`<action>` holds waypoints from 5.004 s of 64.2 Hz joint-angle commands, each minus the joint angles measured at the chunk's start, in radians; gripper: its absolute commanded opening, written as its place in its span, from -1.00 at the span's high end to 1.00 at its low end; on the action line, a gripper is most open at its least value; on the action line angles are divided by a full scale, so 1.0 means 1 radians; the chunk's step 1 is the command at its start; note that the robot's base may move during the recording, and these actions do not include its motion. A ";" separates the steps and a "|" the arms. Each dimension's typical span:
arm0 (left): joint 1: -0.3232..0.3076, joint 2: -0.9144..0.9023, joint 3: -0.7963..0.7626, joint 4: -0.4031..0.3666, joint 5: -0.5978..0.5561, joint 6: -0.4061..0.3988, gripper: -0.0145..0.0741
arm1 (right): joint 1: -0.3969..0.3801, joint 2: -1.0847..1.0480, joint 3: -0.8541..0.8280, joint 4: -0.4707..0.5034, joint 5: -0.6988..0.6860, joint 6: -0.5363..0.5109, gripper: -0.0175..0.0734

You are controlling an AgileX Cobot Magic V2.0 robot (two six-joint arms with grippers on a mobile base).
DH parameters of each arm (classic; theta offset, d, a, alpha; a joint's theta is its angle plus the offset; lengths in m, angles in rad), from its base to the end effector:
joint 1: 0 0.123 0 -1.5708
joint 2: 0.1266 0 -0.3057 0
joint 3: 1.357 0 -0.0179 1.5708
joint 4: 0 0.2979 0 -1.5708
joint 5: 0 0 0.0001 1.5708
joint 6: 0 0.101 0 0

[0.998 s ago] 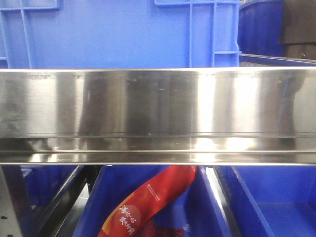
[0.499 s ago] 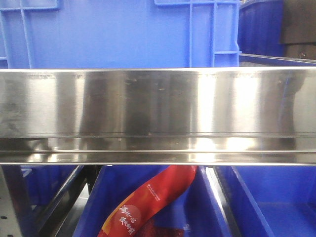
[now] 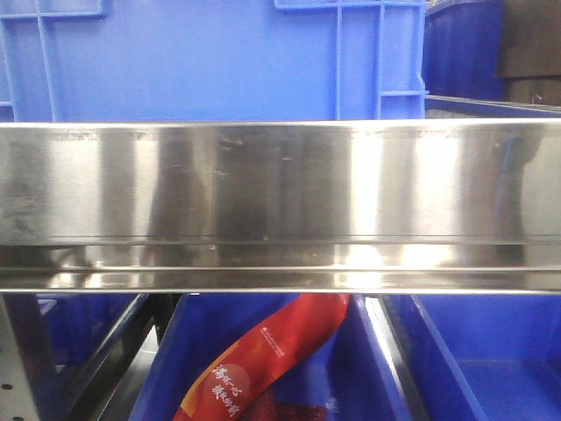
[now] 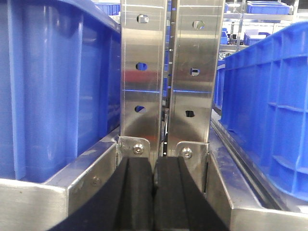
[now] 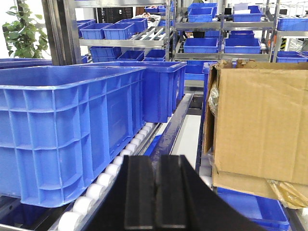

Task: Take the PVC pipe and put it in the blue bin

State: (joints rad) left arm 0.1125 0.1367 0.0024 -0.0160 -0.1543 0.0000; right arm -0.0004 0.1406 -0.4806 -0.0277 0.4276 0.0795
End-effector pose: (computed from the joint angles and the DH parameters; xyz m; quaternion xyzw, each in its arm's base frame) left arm 0.1031 0.0119 0.2152 -0.0439 0.6686 0.0367 0.7415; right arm 0.0699 -0.0012 0.3433 0.0234 0.7068 0.0150 0.7069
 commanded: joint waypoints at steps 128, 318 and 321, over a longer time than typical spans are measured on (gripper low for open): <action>-0.005 -0.137 -0.002 0.001 -0.024 0.000 0.92 | -0.005 -0.005 0.002 -0.002 -0.016 0.000 0.98; -0.005 -0.137 -0.002 0.001 -0.024 0.000 0.92 | -0.270 -0.141 0.481 0.107 -0.500 -0.194 0.98; -0.005 -0.137 -0.002 0.001 -0.024 0.000 0.92 | -0.277 -0.141 0.481 0.107 -0.500 -0.194 0.98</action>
State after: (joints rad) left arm 0.1125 0.0049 0.0024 -0.0160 -0.1608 0.0000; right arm -0.2650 0.0017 -0.0021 0.0783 -0.0513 -0.1097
